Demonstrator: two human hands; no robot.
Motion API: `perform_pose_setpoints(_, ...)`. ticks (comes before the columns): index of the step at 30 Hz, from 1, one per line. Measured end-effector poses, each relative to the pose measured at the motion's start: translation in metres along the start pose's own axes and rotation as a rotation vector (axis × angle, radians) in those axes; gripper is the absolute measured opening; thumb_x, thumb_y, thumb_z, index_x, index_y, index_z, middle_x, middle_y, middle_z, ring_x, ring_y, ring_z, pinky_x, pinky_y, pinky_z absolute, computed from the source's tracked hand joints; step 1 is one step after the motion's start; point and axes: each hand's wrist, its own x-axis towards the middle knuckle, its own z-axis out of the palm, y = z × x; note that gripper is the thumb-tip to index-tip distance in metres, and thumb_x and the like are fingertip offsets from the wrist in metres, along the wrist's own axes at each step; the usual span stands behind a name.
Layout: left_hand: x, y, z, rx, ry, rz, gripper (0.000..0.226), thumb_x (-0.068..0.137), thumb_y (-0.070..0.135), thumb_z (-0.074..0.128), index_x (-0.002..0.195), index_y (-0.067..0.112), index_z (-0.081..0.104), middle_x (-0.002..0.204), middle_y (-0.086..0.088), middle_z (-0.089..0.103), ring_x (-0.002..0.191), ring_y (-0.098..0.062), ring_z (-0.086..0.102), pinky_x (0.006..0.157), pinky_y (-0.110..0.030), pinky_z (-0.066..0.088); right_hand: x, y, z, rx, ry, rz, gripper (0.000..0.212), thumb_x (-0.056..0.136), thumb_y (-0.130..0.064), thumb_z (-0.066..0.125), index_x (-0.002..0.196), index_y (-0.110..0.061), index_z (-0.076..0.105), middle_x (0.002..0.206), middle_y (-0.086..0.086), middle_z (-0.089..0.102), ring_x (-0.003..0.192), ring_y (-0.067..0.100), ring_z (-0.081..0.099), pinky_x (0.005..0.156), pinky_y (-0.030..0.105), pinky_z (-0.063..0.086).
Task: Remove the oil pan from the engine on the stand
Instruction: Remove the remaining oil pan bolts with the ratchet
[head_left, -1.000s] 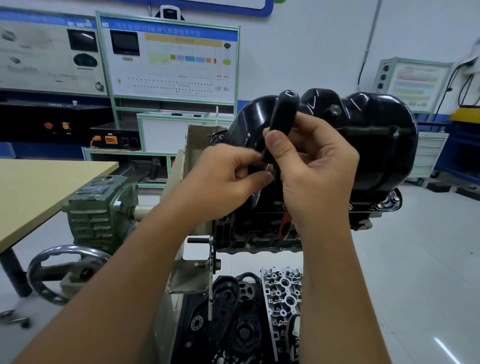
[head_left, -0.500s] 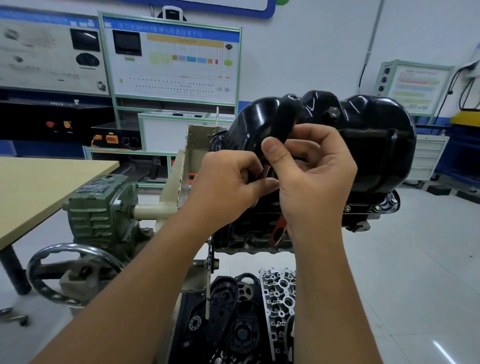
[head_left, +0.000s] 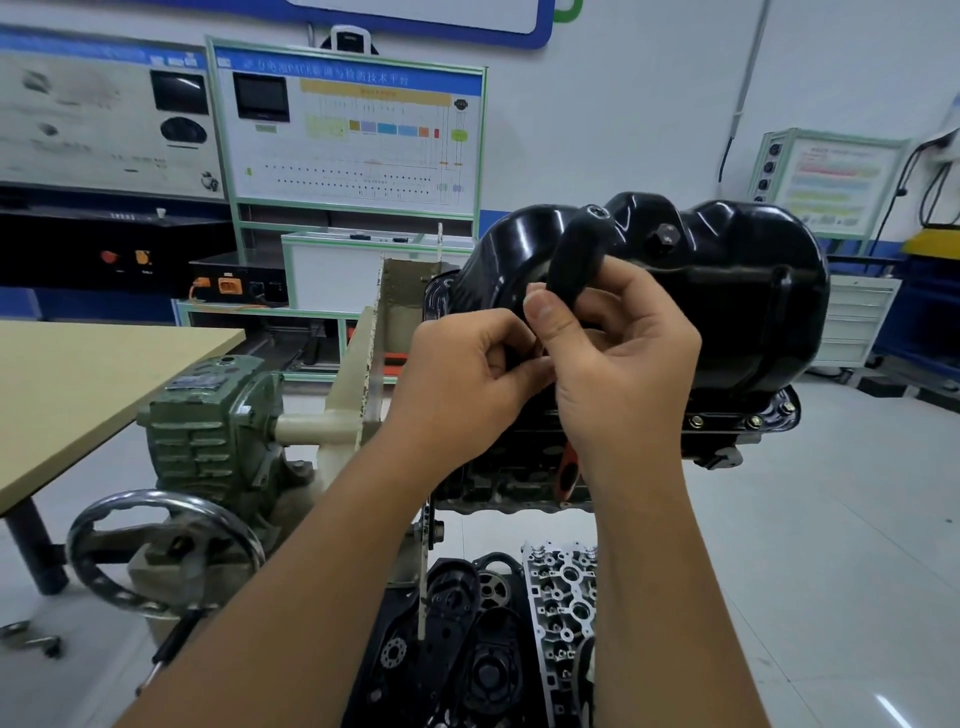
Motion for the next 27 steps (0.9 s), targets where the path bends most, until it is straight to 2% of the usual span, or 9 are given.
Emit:
perform_pose_setpoints(4, -0.002, -0.005, 0.0, -0.143, -0.134, 0.027, 0.015, 0.093, 0.012, 0.065, 0.088, 0.001, 0.073, 0.053, -0.012, 0.049, 0.051, -0.032, 0.044, 0.049, -0.036, 0.038, 0.0, -0.001, 0.0, 0.109, -0.096, 0.045, 0.029, 0.093, 0.002, 0.071, 0.116, -0.013, 0.061, 0.095, 0.013, 0.078, 0.063, 0.009, 0.069, 0.056, 0.017, 0.051)
perform_pose_setpoints(6, -0.001, -0.005, 0.0, -0.151, -0.115, 0.042, 0.016, 0.09, 0.015, 0.062, 0.082, 0.006, 0.072, 0.053, -0.005, 0.05, 0.051, -0.025, 0.044, 0.05, -0.03, 0.037, -0.001, -0.001, -0.001, 0.111, -0.105, 0.041, 0.027, 0.093, 0.0, 0.071, 0.113, -0.016, 0.061, 0.095, 0.014, 0.077, 0.059, 0.009, 0.067, 0.054, 0.018, 0.051)
perform_pose_setpoints(8, -0.001, -0.002, 0.002, -0.153, -0.054, 0.045, 0.017, 0.086, 0.023, 0.064, 0.07, 0.027, 0.062, 0.052, 0.008, 0.044, 0.051, -0.014, 0.04, 0.052, -0.026, 0.035, -0.002, 0.0, 0.0, 0.048, -0.05, 0.009, 0.027, 0.089, -0.003, 0.078, 0.11, -0.016, 0.067, 0.093, 0.009, 0.077, 0.06, 0.021, 0.069, 0.053, 0.03, 0.057)
perform_pose_setpoints(10, -0.001, -0.002, 0.006, -0.146, 0.004, 0.037, 0.025, 0.082, 0.029, 0.067, 0.064, 0.035, 0.051, 0.051, 0.006, 0.042, 0.051, -0.019, 0.04, 0.05, -0.028, 0.035, -0.003, 0.001, -0.001, -0.044, 0.022, -0.034, 0.027, 0.082, -0.006, 0.086, 0.103, -0.016, 0.074, 0.088, 0.004, 0.075, 0.062, 0.026, 0.067, 0.058, 0.04, 0.059)
perform_pose_setpoints(15, -0.011, -0.01, 0.014, -0.155, 0.084, -0.016, 0.01, 0.089, 0.024, 0.075, 0.082, 0.017, 0.072, 0.051, 0.003, 0.047, 0.05, -0.019, 0.042, 0.052, -0.025, 0.038, 0.001, 0.002, -0.005, -0.043, 0.035, -0.058, 0.038, 0.083, -0.001, 0.083, 0.106, -0.029, 0.073, 0.078, -0.014, 0.073, 0.061, 0.004, 0.066, 0.061, 0.019, 0.056)
perform_pose_setpoints(17, -0.019, -0.013, 0.014, -0.176, 0.028, -0.029, 0.007, 0.096, 0.013, 0.07, 0.1, 0.012, 0.076, 0.056, 0.012, 0.055, 0.051, -0.003, 0.045, 0.056, -0.016, 0.039, 0.001, 0.003, -0.007, -0.009, 0.002, -0.036, 0.039, 0.088, 0.003, 0.076, 0.116, -0.024, 0.069, 0.083, -0.008, 0.075, 0.071, 0.007, 0.073, 0.067, 0.022, 0.058)
perform_pose_setpoints(19, -0.025, -0.018, 0.014, -0.184, 0.04, -0.048, 0.012, 0.098, 0.006, 0.067, 0.103, 0.012, 0.075, 0.06, 0.021, 0.057, 0.054, 0.001, 0.05, 0.058, -0.01, 0.038, 0.001, 0.003, -0.008, 0.029, -0.057, -0.013, 0.039, 0.092, 0.005, 0.071, 0.122, -0.019, 0.066, 0.091, 0.003, 0.077, 0.081, 0.014, 0.076, 0.072, 0.029, 0.06)
perform_pose_setpoints(24, -0.03, -0.018, 0.015, -0.118, 0.19, -0.043, 0.006, 0.091, 0.019, 0.072, 0.091, 0.016, 0.077, 0.052, 0.007, 0.046, 0.05, -0.008, 0.04, 0.051, -0.024, 0.037, -0.001, -0.002, -0.007, 0.069, -0.159, 0.012, 0.035, 0.093, 0.006, 0.069, 0.121, -0.015, 0.068, 0.093, 0.01, 0.077, 0.08, 0.016, 0.076, 0.064, 0.024, 0.056)
perform_pose_setpoints(27, -0.031, -0.015, 0.017, -0.075, 0.2, -0.028, 0.013, 0.091, 0.022, 0.07, 0.097, 0.015, 0.079, 0.052, 0.013, 0.048, 0.05, -0.004, 0.043, 0.053, -0.021, 0.037, -0.003, -0.002, -0.006, 0.039, -0.142, 0.005, 0.039, 0.089, 0.007, 0.074, 0.115, -0.021, 0.068, 0.094, 0.008, 0.078, 0.072, 0.025, 0.075, 0.064, 0.03, 0.061)
